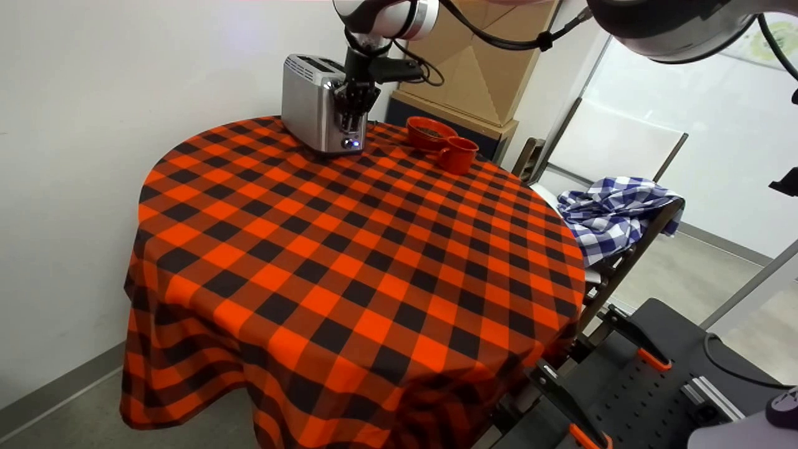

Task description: Push down the toaster lever

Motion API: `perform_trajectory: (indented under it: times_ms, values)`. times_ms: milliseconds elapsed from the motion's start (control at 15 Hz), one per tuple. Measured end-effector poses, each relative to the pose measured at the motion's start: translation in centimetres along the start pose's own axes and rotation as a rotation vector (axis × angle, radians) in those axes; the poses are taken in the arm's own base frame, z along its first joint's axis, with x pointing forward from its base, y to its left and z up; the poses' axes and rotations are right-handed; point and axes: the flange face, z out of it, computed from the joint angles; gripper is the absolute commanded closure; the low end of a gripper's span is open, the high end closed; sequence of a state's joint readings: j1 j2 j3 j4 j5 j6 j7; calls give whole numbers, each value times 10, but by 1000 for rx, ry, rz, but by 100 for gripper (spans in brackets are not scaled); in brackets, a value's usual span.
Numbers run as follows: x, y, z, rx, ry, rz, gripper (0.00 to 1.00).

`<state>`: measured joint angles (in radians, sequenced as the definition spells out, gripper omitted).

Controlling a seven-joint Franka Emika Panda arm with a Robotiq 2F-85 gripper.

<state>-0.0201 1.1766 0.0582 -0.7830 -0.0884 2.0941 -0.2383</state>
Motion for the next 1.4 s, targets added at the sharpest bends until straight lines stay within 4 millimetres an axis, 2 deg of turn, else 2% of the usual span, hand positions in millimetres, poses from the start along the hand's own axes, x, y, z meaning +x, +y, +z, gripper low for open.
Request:
perform_trajectory:
  times_ms: [333,600,867,1000,1400]
  values:
    - [-4,-6,-12,93,-44,22,1]
    - [-13,-23,-32,137,-130,1,0]
    - [-34,-46,-48,143,-246,-15,0]
    - [-48,-54,-59,114,-308,-10,0]
    - [-100,-62,-108,-60,-539,-3,0]
